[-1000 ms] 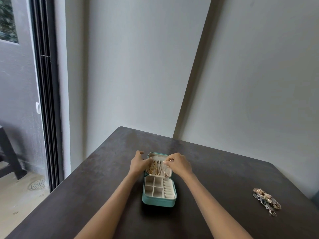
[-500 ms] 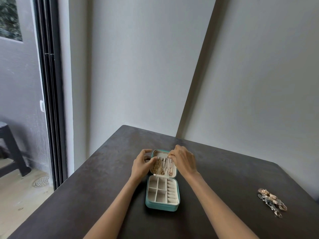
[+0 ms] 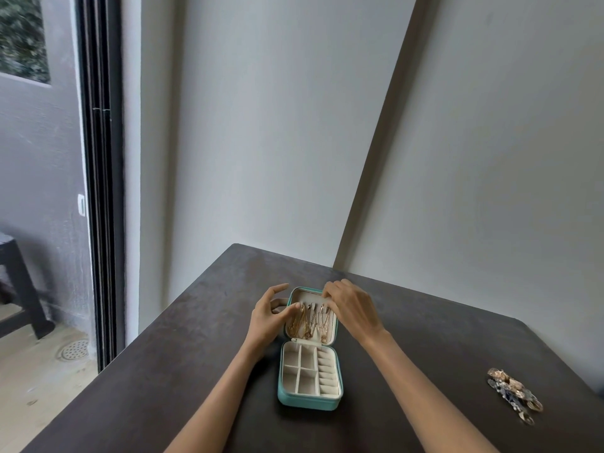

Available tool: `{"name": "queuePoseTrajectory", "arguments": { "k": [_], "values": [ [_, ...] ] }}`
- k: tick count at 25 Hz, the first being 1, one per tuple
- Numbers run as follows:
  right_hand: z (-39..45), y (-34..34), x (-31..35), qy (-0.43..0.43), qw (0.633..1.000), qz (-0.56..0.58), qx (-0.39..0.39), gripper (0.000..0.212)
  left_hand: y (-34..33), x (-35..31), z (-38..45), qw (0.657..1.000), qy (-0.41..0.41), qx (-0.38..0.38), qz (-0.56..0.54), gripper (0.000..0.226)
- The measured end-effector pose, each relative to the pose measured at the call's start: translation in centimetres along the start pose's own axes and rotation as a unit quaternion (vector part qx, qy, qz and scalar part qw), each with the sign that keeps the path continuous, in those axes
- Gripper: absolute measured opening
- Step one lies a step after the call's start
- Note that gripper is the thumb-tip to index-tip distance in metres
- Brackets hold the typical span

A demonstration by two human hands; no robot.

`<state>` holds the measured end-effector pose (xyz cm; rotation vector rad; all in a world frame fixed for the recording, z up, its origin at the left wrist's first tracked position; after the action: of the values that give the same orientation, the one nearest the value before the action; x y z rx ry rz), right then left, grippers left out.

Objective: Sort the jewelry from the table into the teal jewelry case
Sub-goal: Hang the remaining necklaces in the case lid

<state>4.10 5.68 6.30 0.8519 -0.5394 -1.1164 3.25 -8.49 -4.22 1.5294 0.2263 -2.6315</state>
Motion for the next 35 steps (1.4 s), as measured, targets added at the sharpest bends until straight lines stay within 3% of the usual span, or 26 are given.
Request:
{"name": "queuePoseTrajectory", "arguments": {
  "k": [3,9,14,19,25,35],
  "values": [
    [-0.2,-0.1,0.4,0.01,1.0,-0.024,0.0,0.041,0.2,0.1,-0.3,1.0,0.007,-0.004,-0.025,0.062],
    [-1.9,1.2,-0.1,-0.019,0.998,0.041,-0.038,0.023,0.1,-0.6,-0.7,0.997,0.013,-0.014,-0.07,0.058],
    [-5.9,2.1,-0.6,-0.061,0.993,0.067,-0.078,0.039,-0.1,-1.6,-1.1,0.997,0.028,-0.009,-0.071,0.054],
    [-7.8,1.1,-0.2,-0.063,0.996,0.014,-0.057,0.05,-0.4,-2.8,-1.1,0.998,0.027,0.004,-0.047,0.053],
    [-7.8,2.1,0.6,-0.037,0.997,0.006,-0.061,0.029,-0.1,-3.1,-1.2,0.999,0.026,0.01,-0.03,0.056],
    [-8.3,0.9,0.0,-0.065,0.997,0.007,-0.043,0.036,-0.2,-3.7,-1.4,0.999,0.037,0.015,-0.003,0.053]
  ]
}}
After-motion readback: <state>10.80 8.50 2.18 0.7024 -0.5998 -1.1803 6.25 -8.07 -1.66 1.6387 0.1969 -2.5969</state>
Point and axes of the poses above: each hand's wrist, its own z-axis towards the middle knuckle, its own y-axis out of the back of the hand, x = y × z, the point moved 10 cm from there along z, towards the middle knuckle, and after that the axes turned 15 degrees about -y, right-handed, at the moved point
